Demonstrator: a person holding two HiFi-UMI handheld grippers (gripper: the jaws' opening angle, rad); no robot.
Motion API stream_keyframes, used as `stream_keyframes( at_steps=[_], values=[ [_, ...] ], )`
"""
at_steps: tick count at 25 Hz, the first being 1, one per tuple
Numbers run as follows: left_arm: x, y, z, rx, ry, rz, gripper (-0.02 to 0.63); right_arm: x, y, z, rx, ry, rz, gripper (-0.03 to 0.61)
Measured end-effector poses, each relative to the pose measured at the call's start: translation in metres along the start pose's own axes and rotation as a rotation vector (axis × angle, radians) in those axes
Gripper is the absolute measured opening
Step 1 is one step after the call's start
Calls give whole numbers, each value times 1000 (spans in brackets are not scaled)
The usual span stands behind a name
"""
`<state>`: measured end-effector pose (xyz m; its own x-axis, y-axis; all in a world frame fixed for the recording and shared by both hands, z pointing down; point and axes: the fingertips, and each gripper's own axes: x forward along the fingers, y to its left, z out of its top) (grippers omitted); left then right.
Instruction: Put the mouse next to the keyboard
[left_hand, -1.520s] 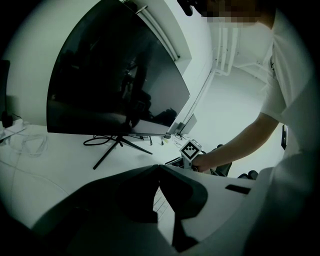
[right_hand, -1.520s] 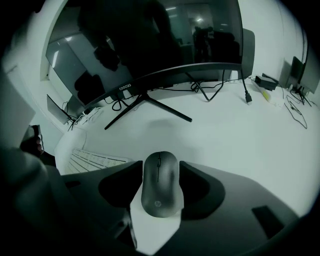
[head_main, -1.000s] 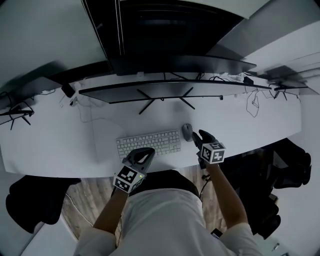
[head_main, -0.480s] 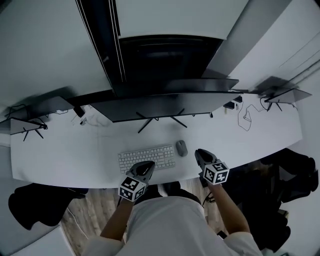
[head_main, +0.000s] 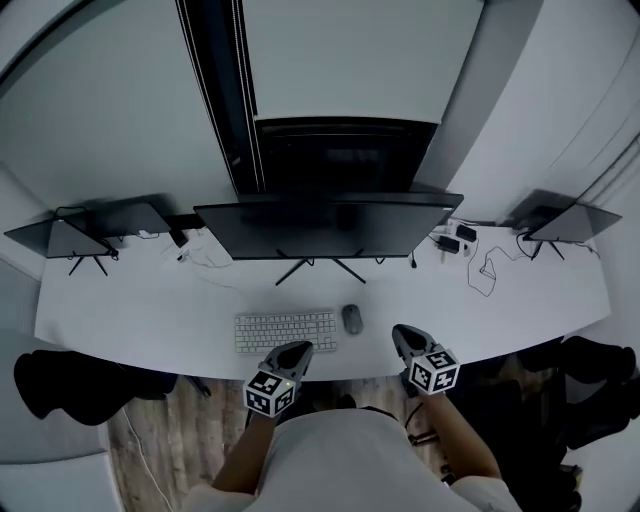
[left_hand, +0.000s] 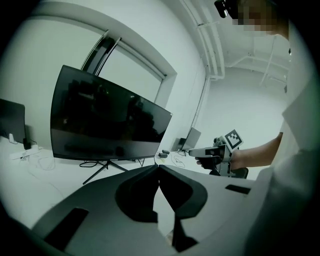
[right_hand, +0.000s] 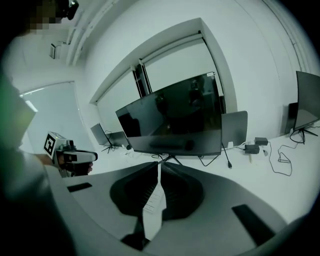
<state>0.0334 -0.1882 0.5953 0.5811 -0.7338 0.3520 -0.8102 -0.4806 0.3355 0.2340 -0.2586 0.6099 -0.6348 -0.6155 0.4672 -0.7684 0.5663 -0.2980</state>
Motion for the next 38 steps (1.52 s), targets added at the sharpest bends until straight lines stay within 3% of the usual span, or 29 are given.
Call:
stream_keyframes(
  at_steps=[8,17,24,31,38],
  values=[
    [-20,-32,-4,6,-62,105,17,-44,-5,7,-88,-45,83,40],
    [-49,-63,2,3,-147,169,17,-71,4,8,-164,-72,142,40],
    [-73,-73,5,15,-175,181,17,-79,22,4,-198,-83,155,40],
    [-99,-61,-4,9,-166,187,17,-78,44,0,-199,-91,135,40],
    [-125,-46,-4,56,-133,164,17,-72,67,2,-174,-114,92,40]
  ],
)
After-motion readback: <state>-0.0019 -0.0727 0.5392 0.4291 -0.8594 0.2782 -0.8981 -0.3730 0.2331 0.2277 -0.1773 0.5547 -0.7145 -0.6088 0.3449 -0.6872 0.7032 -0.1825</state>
